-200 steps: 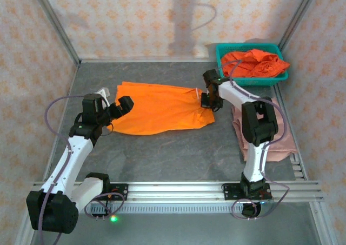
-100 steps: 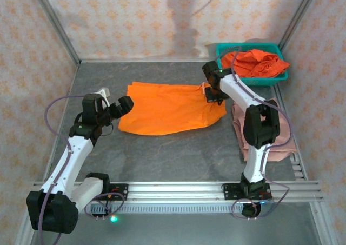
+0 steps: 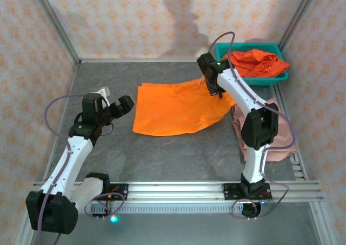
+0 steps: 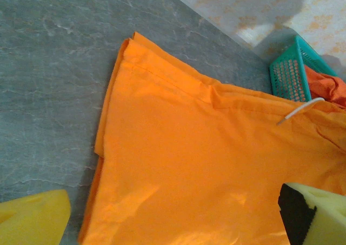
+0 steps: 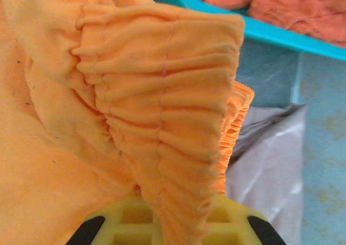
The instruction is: Fold and stack the shorts
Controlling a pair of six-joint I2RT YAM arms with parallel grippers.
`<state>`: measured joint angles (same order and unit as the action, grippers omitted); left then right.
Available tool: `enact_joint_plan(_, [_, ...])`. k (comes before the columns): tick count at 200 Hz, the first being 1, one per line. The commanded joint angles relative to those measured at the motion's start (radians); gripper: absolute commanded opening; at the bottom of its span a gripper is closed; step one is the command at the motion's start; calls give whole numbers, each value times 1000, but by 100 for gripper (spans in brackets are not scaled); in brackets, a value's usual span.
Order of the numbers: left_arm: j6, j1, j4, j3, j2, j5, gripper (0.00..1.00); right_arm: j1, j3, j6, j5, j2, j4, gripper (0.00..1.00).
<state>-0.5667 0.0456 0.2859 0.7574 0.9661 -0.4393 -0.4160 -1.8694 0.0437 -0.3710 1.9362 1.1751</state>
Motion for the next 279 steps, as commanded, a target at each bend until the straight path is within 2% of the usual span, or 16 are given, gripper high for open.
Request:
enact_joint_plan(1, [13, 26, 2, 51, 23, -28, 100, -16, -48, 49, -163, -34, 76, 0])
enact_joint_plan(16, [-7, 46, -20, 68, 64, -43, 99, -27, -53, 72, -205, -35, 81, 0])
enact_joint_plan(26, [-25, 63, -40, 85, 105, -57, 94, -31, -56, 85, -227, -34, 83, 0])
enact_joint_plan(62, [-41, 156, -17, 213, 326, -17, 49, -47, -94, 112, -297, -21, 94, 0])
enact_joint_plan(83, [-76, 199, -51, 245, 455, 6, 27, -57, -131, 120, -329, -12, 112, 0])
enact_joint_plan(107, [-91, 251, -94, 268, 583, 34, 13, -66, -153, 138, -360, -5, 116, 0])
enact_joint_plan(142, [-119, 315, -122, 294, 722, 69, 7, -75, -178, 162, -384, 3, 132, 0])
enact_joint_plan(206, [-157, 391, -153, 333, 866, 102, 2, -86, -213, 179, -394, 10, 145, 0])
enact_joint_plan(279, [-206, 454, -225, 294, 938, 90, 0, -166, -437, 63, -389, 149, 310, 0])
